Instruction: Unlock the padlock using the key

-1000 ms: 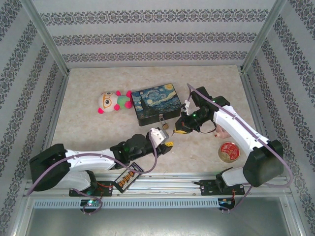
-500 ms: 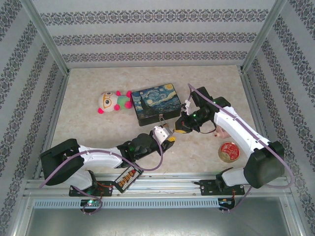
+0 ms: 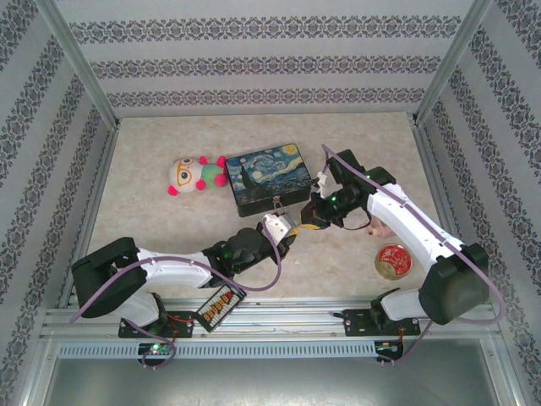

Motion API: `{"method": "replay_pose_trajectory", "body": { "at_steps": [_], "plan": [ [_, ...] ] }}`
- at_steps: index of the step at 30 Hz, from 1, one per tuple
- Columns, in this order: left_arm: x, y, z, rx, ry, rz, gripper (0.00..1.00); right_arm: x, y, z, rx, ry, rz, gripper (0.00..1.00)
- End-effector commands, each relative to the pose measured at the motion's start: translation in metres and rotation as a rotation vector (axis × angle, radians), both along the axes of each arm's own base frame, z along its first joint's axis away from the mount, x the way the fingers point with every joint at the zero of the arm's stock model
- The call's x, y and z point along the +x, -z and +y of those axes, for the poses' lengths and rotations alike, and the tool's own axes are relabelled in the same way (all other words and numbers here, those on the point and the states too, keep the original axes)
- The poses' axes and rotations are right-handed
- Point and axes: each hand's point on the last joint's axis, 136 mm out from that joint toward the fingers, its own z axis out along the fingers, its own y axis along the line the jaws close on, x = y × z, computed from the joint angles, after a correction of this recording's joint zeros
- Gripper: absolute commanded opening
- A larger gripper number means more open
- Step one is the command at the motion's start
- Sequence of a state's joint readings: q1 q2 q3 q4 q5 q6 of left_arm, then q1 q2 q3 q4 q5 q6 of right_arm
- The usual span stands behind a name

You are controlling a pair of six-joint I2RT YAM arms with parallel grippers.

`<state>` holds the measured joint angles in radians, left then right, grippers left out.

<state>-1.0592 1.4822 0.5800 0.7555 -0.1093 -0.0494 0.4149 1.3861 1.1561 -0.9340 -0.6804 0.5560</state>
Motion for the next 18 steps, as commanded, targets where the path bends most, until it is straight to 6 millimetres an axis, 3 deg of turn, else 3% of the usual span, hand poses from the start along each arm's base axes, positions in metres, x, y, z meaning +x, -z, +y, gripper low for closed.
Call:
{"method": "replay_pose_trajectory", "body": {
  "at_steps": [1, 3, 7, 10, 18],
  "plan": [
    [-0.003, -0.02, -0.002, -0.033, 0.029, -0.067, 0.0, -0.002, -0.008, 0.001, 0.01, -0.001, -0.025, 0.0],
    [-0.005, -0.02, 0.001, 0.001, 0.044, -0.111, 0.0, -0.002, -0.01, 0.0, 0.0, 0.001, -0.042, 0.0],
    [-0.014, -0.025, 0.011, 0.069, 0.087, -0.288, 0.0, 0.001, -0.021, -0.01, -0.046, 0.019, -0.11, 0.18],
    [-0.019, -0.029, 0.015, 0.14, 0.121, -0.435, 0.0, 0.001, -0.032, -0.011, -0.024, 0.045, -0.134, 0.26],
    [-0.018, -0.033, 0.01, 0.256, 0.147, -0.659, 0.0, -0.014, -0.036, -0.001, 0.061, 0.071, -0.076, 0.36]
  ]
}}
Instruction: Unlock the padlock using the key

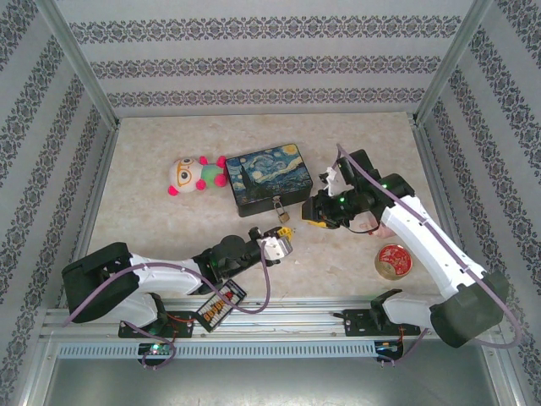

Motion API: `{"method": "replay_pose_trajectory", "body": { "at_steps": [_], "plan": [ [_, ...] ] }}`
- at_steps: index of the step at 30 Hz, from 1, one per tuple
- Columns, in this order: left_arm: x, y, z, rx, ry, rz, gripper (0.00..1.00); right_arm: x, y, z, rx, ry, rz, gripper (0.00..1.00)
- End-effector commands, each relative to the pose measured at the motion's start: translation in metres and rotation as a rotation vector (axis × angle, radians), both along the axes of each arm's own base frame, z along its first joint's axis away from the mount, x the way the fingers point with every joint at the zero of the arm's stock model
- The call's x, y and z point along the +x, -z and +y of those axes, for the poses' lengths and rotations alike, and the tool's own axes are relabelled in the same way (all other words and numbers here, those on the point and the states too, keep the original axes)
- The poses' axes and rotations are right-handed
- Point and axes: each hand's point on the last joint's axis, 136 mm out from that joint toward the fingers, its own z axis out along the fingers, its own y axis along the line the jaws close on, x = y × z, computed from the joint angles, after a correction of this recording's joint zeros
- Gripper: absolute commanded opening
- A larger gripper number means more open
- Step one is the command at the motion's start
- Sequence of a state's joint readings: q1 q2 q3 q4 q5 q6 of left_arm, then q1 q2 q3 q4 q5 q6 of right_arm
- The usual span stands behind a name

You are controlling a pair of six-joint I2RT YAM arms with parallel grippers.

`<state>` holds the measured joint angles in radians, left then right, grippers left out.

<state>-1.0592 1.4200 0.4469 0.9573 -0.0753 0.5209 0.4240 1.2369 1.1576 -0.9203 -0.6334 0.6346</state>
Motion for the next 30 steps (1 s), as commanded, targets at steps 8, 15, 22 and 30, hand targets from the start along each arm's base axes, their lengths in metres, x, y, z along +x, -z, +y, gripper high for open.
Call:
{"method": "replay_pose_trajectory", "body": {
  "at_steps": [8, 15, 22, 30],
  "plan": [
    [0.001, -0.02, -0.011, 0.021, 0.034, -0.205, 0.0, -0.016, 0.011, 0.015, 0.054, -0.008, 0.074, 0.3],
    [0.001, -0.023, -0.008, 0.006, 0.024, -0.205, 0.0, -0.016, 0.02, 0.017, 0.056, -0.011, 0.101, 0.29],
    [0.002, -0.025, -0.007, 0.006, 0.016, -0.211, 0.0, -0.013, 0.018, 0.024, 0.092, -0.012, 0.106, 0.26],
    [0.003, -0.024, -0.008, 0.0, 0.011, -0.213, 0.0, -0.015, 0.022, 0.023, 0.09, -0.014, 0.121, 0.18]
  ]
}}
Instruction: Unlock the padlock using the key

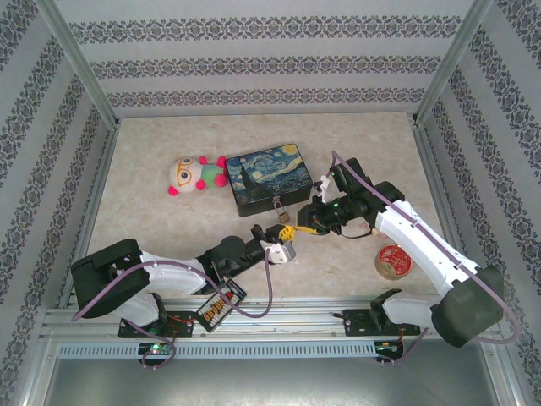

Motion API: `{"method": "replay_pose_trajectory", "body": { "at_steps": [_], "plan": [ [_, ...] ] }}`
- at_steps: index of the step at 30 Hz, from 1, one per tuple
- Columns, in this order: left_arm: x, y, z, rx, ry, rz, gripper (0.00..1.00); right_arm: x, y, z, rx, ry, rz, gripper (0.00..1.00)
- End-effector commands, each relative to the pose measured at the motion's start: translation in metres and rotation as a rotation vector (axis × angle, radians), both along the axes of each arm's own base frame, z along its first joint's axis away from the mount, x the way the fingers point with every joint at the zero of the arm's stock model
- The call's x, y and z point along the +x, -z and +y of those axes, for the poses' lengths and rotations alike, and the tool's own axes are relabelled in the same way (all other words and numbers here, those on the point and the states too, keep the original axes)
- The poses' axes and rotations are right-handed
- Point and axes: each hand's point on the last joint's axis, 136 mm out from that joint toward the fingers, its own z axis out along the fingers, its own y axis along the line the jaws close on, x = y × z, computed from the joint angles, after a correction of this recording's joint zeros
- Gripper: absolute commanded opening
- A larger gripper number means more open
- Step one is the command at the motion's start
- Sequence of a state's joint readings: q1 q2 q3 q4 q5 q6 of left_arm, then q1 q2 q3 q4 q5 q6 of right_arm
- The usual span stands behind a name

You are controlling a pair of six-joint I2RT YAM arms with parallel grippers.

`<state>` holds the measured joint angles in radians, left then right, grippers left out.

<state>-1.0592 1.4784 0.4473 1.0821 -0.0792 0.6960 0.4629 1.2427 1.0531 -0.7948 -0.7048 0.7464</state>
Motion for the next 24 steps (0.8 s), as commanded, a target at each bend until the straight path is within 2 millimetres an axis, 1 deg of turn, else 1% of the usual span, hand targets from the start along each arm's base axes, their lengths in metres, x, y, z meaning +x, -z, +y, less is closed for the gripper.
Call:
{"method": "replay_pose_trajectory", "body": {
  "at_steps": [1, 4, 11, 13, 14, 15, 16, 19, 20, 22, 24],
  "plan": [
    [0.0, -0.016, -0.003, -0.047, 0.007, -0.041, 0.0, -0.006, 0.004, 0.005, 0.019, -0.018, 0.028, 0.18],
    [0.0, -0.017, -0.003, -0.047, 0.006, -0.042, 0.0, -0.006, 0.004, 0.005, 0.021, -0.02, 0.027, 0.16],
    [0.001, -0.015, -0.003, -0.036, 0.002, -0.05, 0.0, -0.004, 0.001, 0.009, 0.047, -0.02, 0.03, 0.0],
    [0.0, -0.015, -0.003, -0.036, 0.005, -0.05, 0.0, -0.003, 0.001, 0.01, 0.057, -0.018, 0.03, 0.0],
    [-0.001, -0.016, -0.002, -0.038, 0.007, -0.051, 0.08, -0.002, -0.001, 0.01, 0.062, -0.018, 0.026, 0.0],
    [-0.002, -0.015, -0.002, -0.036, 0.014, -0.051, 0.21, -0.001, -0.001, 0.009, 0.062, -0.015, 0.023, 0.0],
    [-0.004, -0.016, -0.001, -0.04, 0.018, -0.051, 0.3, 0.0, -0.002, 0.008, 0.062, -0.011, 0.018, 0.0],
    [-0.01, -0.019, 0.004, -0.049, 0.036, -0.031, 0.51, 0.006, -0.005, 0.003, 0.064, 0.009, -0.015, 0.0],
    [-0.012, -0.021, 0.006, -0.06, 0.041, -0.016, 0.57, 0.008, -0.006, 0.001, 0.062, 0.016, -0.037, 0.0],
    [-0.017, -0.03, 0.013, -0.099, 0.045, 0.029, 0.61, 0.013, -0.009, -0.004, 0.048, 0.023, -0.095, 0.0],
    [-0.02, -0.042, 0.023, -0.156, 0.035, 0.114, 0.65, 0.019, -0.014, -0.009, 0.034, 0.028, -0.183, 0.0]
  ]
}}
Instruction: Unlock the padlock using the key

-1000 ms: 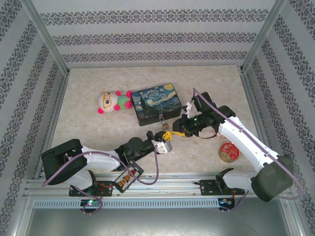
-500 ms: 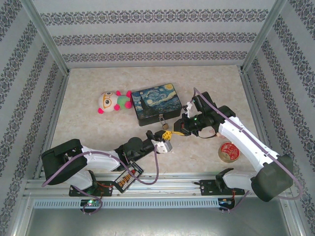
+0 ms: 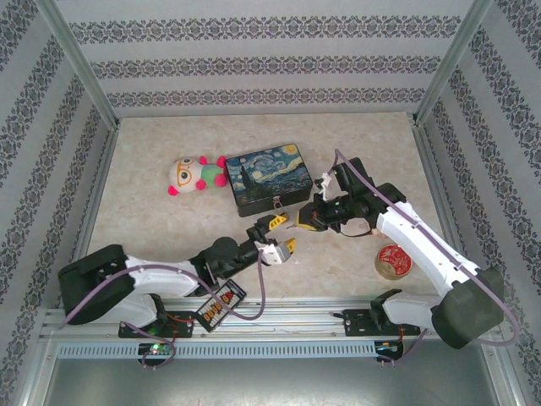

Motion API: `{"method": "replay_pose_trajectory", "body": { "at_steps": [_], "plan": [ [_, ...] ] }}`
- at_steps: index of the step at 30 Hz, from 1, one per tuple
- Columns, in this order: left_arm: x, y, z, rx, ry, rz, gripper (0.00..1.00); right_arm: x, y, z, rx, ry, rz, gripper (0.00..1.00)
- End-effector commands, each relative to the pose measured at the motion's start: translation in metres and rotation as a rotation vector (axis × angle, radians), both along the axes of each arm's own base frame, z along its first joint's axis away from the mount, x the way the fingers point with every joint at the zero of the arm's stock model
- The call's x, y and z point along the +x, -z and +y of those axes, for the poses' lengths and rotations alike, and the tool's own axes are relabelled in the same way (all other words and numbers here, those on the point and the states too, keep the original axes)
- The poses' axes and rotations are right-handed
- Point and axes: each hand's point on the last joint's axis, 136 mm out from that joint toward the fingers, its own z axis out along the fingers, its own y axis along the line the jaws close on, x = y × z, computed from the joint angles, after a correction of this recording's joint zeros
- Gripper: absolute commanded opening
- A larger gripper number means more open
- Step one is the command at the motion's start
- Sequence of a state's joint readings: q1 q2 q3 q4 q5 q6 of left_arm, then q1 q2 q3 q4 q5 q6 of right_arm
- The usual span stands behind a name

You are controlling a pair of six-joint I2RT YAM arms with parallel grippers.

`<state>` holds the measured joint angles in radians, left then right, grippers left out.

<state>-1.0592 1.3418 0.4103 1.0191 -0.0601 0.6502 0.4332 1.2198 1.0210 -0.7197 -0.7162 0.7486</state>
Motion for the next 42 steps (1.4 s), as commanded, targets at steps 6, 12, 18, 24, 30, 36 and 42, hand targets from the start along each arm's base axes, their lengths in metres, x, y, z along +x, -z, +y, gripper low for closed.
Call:
{"method": "replay_pose_trajectory", "body": {
  "at_steps": [6, 12, 18, 24, 30, 36, 42],
  "plan": [
    [-0.002, -0.062, 0.045, -0.32, -0.091, 0.357, 0.69, 0.034, -0.027, -0.006, 0.101, 0.069, -0.42, 0.0],
    [0.019, -0.086, 0.085, -0.599, -0.2, 0.647, 0.67, 0.048, -0.05, 0.006, 0.29, 0.076, -0.669, 0.0],
    [0.029, -0.096, 0.09, -0.724, -0.164, 0.804, 0.6, 0.057, -0.07, 0.006, 0.368, 0.11, -0.842, 0.0],
    [0.037, -0.107, 0.072, -0.786, -0.011, 0.926, 0.53, 0.05, -0.099, 0.015, 0.495, 0.063, -0.909, 0.0],
    [0.036, -0.119, 0.051, -0.767, 0.135, 0.955, 0.47, 0.039, -0.111, 0.022, 0.535, 0.013, -0.916, 0.0],
    [0.033, -0.134, 0.04, -0.813, 0.272, 0.952, 0.41, 0.029, -0.121, 0.025, 0.559, -0.011, -0.936, 0.0],
    [0.033, -0.134, 0.031, -0.786, 0.309, 0.966, 0.39, 0.026, -0.122, 0.028, 0.567, -0.018, -0.932, 0.0]
  ]
}}
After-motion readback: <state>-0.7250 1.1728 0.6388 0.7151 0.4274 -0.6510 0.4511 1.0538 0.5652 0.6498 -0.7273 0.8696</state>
